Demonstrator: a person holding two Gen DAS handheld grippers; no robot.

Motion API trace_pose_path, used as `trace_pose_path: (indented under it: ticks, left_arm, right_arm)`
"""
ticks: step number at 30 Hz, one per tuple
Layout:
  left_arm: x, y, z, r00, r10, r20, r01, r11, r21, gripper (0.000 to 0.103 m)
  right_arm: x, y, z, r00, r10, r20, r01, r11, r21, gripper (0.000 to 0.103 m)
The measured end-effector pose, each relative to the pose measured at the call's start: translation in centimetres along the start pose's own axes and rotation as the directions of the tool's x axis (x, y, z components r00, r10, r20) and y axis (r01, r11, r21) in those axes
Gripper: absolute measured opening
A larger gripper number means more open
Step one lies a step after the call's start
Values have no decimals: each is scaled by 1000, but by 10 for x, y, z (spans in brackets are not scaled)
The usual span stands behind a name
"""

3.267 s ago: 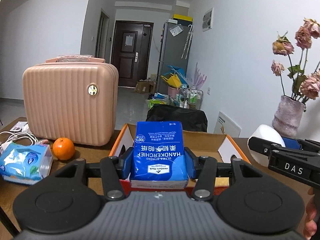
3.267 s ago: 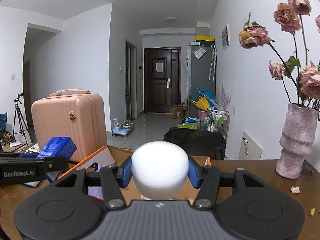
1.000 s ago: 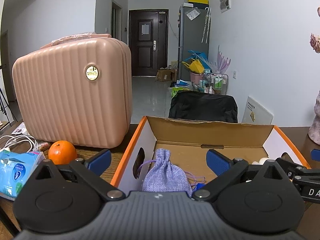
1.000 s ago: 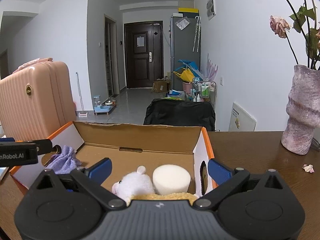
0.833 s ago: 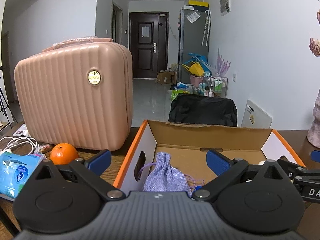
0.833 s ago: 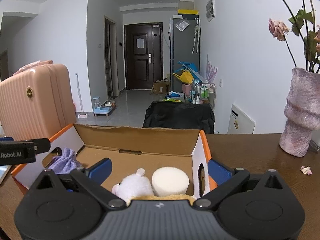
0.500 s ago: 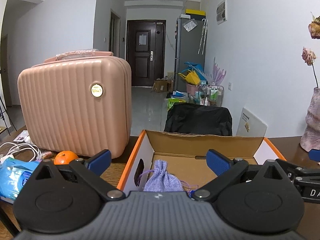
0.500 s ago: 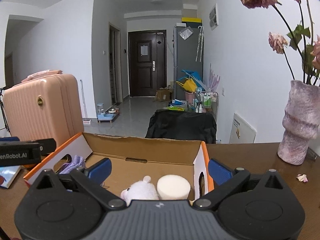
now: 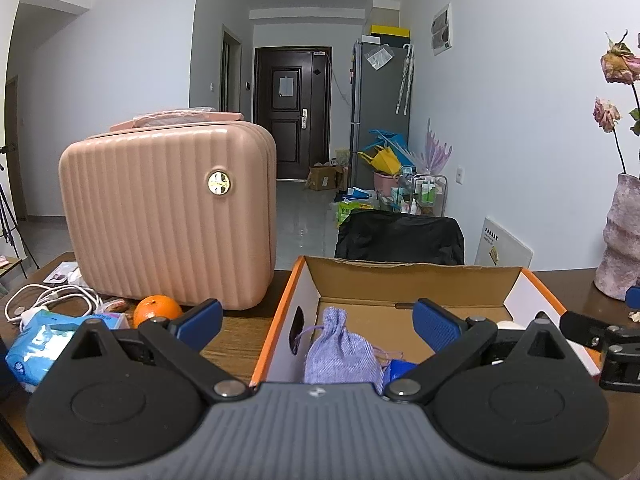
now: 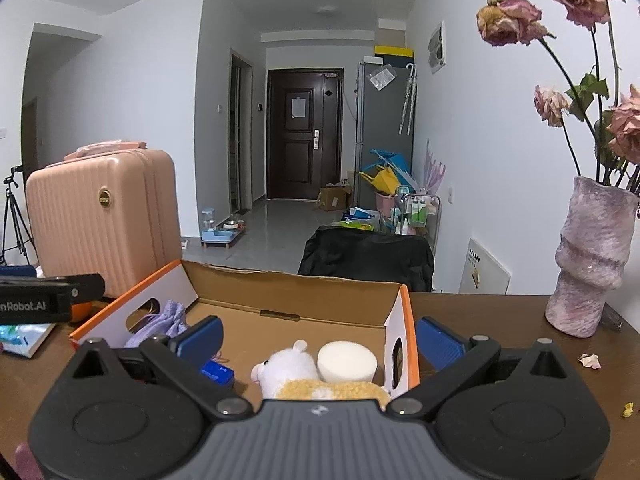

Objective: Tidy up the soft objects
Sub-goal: 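Move both tools back from the box toward the remaining soft items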

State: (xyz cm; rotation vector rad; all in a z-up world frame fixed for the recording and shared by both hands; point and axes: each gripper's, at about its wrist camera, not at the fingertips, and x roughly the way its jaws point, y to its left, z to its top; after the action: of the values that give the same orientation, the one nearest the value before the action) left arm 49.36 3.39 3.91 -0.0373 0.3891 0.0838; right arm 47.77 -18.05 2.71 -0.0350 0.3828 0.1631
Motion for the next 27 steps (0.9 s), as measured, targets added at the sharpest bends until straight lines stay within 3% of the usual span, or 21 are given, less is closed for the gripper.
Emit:
trace_pose_path:
  ticks: [27]
  left_arm:
    - [-82, 21, -50, 1000, 6, 16, -6, 1000, -6, 103]
  right_arm:
    - [-101, -4, -48, 990, 31, 135, -30, 1000, -3, 103]
